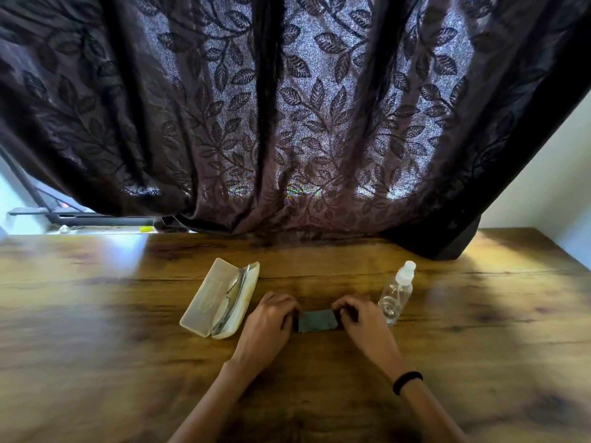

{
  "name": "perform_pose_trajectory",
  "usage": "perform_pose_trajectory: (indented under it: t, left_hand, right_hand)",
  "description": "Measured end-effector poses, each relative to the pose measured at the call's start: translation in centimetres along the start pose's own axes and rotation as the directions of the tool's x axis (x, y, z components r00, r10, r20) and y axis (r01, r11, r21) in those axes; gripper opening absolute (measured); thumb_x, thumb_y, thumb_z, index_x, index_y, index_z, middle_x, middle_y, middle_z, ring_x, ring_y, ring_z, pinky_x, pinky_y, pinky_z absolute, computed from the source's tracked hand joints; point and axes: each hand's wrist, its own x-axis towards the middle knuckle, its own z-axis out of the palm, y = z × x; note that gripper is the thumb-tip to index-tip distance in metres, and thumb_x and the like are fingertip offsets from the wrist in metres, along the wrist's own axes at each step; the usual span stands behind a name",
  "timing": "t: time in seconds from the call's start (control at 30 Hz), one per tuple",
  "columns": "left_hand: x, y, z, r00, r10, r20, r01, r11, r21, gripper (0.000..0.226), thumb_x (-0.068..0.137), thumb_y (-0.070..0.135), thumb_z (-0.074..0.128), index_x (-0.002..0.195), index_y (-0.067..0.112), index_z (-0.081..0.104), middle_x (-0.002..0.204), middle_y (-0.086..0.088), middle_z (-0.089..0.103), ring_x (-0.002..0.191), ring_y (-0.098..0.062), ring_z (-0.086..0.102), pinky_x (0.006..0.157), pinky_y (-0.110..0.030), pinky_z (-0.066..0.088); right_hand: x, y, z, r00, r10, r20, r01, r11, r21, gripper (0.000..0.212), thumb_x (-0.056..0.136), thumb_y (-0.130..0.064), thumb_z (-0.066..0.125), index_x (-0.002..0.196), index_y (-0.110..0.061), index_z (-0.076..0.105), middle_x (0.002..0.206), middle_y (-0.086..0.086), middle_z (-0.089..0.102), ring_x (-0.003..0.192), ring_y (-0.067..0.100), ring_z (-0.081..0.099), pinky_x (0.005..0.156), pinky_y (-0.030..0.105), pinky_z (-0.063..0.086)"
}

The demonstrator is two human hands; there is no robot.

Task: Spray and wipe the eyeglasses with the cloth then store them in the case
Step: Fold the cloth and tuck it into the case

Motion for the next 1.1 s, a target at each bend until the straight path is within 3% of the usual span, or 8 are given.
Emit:
perform_pose_trajectory:
  t: [0.17,0.3,0.43,0.57,0.7,0.83,0.93,1.1]
  left_hand:
    - [1.2,0.6,0.3,0.993,-0.085,0.077,0.083,0.996,0.028,0.034,0.094,0.025,0.045,0.127,0.019,0.047,0.132,0.0,0.049,0.124,-0.016,0.037,0.1,-0.028,0.038]
    - [1.7,0.7,0.8,0.976,-0.082,0.202,0.062,0.993,0.102,0.034,0.09,0.03,0.052,0.12,0.015,0.054,0.128,0.0,0.047,0.117,-0.016,0.035,0.097,-0.033,0.041]
    - [1.8,0.4,1.0,0.976,-0.079,0.204,0.074,0.997,0.031,0.024,0.085,0.026,0.06,0.108,0.02,0.06,0.119,0.003,0.054,0.113,-0.013,0.039,0.094,-0.026,0.038]
    - [2.0,0.3,0.0,0.952,-0.18,0.247,0.214,0.969,-0.12,0.014,0.083,0.025,0.062,0.096,0.03,0.058,0.1,0.011,0.062,0.09,-0.001,0.056,0.072,-0.012,0.044]
    - [1.6,0.1,-1.8,0.956,-0.269,0.117,0.289,0.93,-0.225,0.014,0.084,0.023,0.063,0.097,0.024,0.061,0.093,0.012,0.063,0.087,-0.004,0.061,0.063,-0.007,0.043]
    - [0.7,-0.7,-4.9,0.91,-0.414,-0.022,0.387,0.866,-0.317,0.013,0.082,0.025,0.065,0.095,0.024,0.062,0.089,0.012,0.062,0.079,-0.001,0.058,0.061,-0.009,0.043]
    - [0.0,-1.8,-7.1,0.86,-0.505,-0.073,0.44,0.806,-0.396,0.011,0.081,0.022,0.067,0.091,0.021,0.063,0.082,0.006,0.066,0.063,0.005,0.056,0.05,-0.007,0.043]
    - [-1.3,-4.1,-9.1,0.813,-0.553,-0.186,0.493,0.821,-0.286,0.016,0.084,0.02,0.063,0.099,0.017,0.059,0.088,-0.004,0.068,0.065,-0.001,0.058,0.047,-0.011,0.043]
  right_hand:
    - [0.8,-0.6,0.1,0.996,0.028,0.084,-0.022,0.998,-0.067,0.03,0.089,-0.022,0.058,0.116,-0.01,0.057,0.118,0.007,0.058,0.105,0.018,0.056,0.084,0.021,0.043]
    - [1.0,-0.7,0.5,0.99,0.056,0.127,-0.04,0.991,-0.127,0.031,0.086,-0.022,0.061,0.114,-0.008,0.058,0.117,0.009,0.054,0.106,0.024,0.053,0.092,0.033,0.044]
    - [1.1,-0.6,0.5,0.994,0.048,0.099,-0.04,0.996,-0.086,0.014,0.083,-0.018,0.065,0.094,-0.01,0.062,0.106,0.008,0.057,0.096,0.022,0.055,0.083,0.032,0.045]
    - [1.7,-1.1,-0.1,0.989,0.036,0.141,-0.046,0.997,0.066,0.012,0.083,-0.016,0.064,0.081,-0.02,0.053,0.092,-0.001,0.06,0.09,0.017,0.057,0.074,0.025,0.045]
    - [3.2,-3.0,-0.8,0.978,-0.004,0.209,-0.082,0.913,0.4,0.013,0.085,-0.016,0.063,0.086,-0.02,0.051,0.091,0.002,0.06,0.081,0.009,0.057,0.062,0.012,0.045]
    - [5.4,-6.3,-0.3,0.972,-0.065,0.224,-0.078,0.813,0.577,0.017,0.082,-0.015,0.067,0.09,-0.021,0.053,0.086,0.003,0.064,0.074,0.003,0.061,0.056,0.009,0.048]
    - [7.4,-9.2,0.9,0.97,-0.145,0.194,0.015,0.835,0.55,0.016,0.078,-0.015,0.071,0.082,-0.02,0.056,0.078,0.002,0.064,0.068,0.003,0.058,0.056,0.009,0.046]
    - [10.0,-13.1,3.9,0.928,-0.217,0.304,0.033,0.858,0.513,0.007,0.079,-0.012,0.07,0.078,-0.012,0.063,0.072,0.001,0.062,0.063,0.005,0.06,0.052,0.013,0.051]
